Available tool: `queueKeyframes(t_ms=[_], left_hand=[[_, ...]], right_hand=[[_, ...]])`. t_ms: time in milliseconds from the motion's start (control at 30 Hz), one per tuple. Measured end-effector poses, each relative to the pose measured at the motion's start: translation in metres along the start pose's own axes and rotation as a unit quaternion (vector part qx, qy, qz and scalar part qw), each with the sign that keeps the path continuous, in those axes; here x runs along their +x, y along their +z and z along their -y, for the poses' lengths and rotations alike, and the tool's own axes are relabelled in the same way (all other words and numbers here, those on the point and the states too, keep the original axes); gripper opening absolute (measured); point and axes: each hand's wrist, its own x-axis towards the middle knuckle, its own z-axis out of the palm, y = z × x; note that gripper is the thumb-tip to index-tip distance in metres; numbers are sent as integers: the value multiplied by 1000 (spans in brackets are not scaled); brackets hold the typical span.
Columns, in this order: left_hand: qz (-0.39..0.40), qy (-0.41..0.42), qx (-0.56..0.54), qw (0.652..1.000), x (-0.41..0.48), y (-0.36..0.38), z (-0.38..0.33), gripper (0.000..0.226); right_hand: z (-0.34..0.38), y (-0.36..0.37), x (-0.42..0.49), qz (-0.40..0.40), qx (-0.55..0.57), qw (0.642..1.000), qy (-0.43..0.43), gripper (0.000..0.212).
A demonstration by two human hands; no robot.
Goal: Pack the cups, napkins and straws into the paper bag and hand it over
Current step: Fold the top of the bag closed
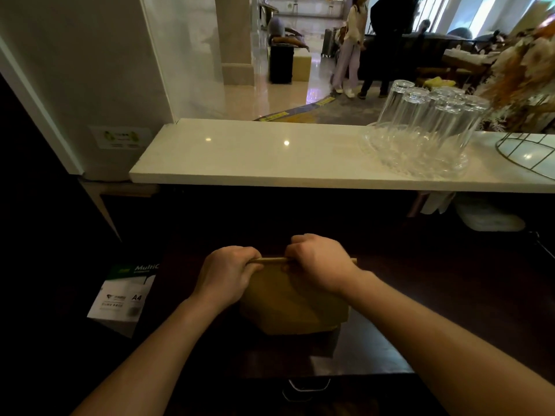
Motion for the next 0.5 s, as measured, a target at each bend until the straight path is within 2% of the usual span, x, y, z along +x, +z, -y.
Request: queueKeyframes(t_ms=[100,267,500], left_hand=[[4,-10,-17,1000,-6,1,9,7],[22,-15,-78,997,-7,0,15,25],[39,-56,-98,993,-3,-9,29,34]], right_hand=[[-26,-14,-22,30,-5,999,39,13],[-50,-25,-46,43,-14,996,80,16],[-28,-20,-19,40,-34,999,16,22]])
